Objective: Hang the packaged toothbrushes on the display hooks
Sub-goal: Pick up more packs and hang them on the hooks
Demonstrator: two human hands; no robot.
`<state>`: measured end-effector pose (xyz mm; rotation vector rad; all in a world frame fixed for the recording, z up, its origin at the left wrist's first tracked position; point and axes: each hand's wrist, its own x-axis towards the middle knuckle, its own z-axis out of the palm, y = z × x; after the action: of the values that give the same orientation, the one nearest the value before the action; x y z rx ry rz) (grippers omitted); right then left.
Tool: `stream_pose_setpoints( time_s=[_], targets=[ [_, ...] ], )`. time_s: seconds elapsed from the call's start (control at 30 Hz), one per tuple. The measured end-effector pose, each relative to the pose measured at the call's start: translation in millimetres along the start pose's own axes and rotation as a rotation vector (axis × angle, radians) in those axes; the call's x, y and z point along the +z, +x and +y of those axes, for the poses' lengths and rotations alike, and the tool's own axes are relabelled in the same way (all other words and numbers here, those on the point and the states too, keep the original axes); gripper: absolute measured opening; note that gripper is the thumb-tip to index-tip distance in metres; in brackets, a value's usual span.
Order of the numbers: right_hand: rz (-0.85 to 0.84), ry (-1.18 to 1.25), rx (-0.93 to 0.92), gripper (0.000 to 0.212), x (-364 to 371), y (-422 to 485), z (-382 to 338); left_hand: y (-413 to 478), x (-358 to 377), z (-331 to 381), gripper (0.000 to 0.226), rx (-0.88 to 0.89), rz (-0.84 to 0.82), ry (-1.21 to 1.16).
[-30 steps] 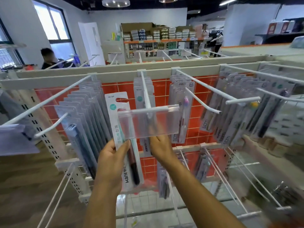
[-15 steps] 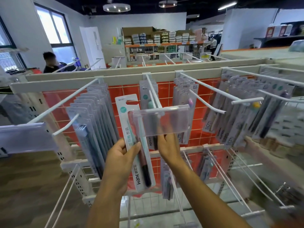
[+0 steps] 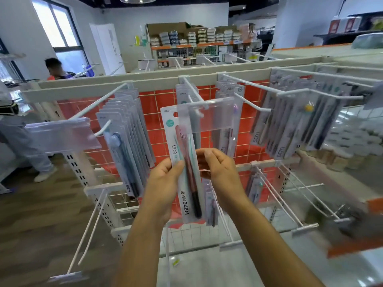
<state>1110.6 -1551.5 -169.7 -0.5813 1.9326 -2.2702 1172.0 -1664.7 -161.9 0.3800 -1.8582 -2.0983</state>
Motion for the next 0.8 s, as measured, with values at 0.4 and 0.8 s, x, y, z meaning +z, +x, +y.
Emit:
stream_pose_setpoints(
  time_s=[0.4,0.8],
  targets=[
    [-0.007,0.034,0.077,0.019,-22.7,-44.1,-0.6,-27.4,37.5,-12.4,0.022,-0.058,-0.091,-0.049],
    [0.049,0.018,0.077,0.025,-120.8,-40.6,-12.0,-22.3,128.7,-23.6,0.018,-0.007,-0.171,0.06]
  ],
)
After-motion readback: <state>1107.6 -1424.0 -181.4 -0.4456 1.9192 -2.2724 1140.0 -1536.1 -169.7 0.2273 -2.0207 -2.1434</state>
